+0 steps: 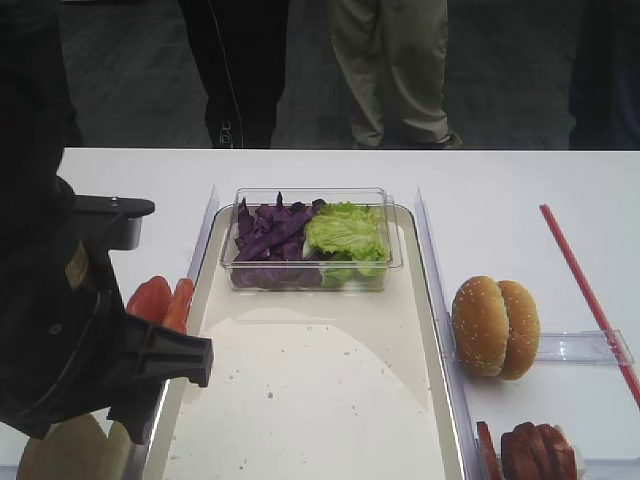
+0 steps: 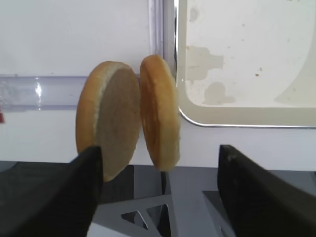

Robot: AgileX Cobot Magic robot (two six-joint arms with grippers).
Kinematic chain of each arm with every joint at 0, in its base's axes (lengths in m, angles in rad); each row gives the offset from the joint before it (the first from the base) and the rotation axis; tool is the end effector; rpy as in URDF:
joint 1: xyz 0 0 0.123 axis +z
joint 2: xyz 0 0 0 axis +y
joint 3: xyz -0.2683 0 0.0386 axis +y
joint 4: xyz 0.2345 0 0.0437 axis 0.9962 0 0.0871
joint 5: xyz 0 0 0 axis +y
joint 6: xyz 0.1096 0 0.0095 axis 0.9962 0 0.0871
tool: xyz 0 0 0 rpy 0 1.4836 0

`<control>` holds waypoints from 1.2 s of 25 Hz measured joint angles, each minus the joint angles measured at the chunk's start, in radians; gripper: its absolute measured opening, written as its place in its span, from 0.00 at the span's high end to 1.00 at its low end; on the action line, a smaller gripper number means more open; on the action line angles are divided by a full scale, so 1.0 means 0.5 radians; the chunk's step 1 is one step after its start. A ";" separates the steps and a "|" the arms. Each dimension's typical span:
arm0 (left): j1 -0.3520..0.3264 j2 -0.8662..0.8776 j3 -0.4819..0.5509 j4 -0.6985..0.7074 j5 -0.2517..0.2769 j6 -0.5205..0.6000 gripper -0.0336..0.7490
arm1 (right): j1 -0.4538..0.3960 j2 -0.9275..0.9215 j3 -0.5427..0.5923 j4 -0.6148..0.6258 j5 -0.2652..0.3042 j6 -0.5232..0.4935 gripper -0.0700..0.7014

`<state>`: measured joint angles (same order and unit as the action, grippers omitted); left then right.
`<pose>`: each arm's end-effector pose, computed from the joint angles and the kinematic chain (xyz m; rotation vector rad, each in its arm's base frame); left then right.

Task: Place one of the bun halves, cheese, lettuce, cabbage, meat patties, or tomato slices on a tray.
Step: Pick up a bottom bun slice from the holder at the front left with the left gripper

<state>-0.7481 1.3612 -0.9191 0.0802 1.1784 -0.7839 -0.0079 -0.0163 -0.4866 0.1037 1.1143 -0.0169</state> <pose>0.1644 -0.1415 0.2230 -0.0100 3.0625 0.0426 0.0105 0.0101 0.2538 -0.0178 2.0922 0.1101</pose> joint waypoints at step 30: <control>-0.097 0.405 -0.005 0.109 -0.121 -0.115 0.36 | 0.000 0.000 0.000 0.000 0.000 0.000 0.31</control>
<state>-0.7968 1.5635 -0.9218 0.1348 1.1179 -0.8415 -0.0079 -0.0163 -0.4866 0.1037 1.1143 -0.0169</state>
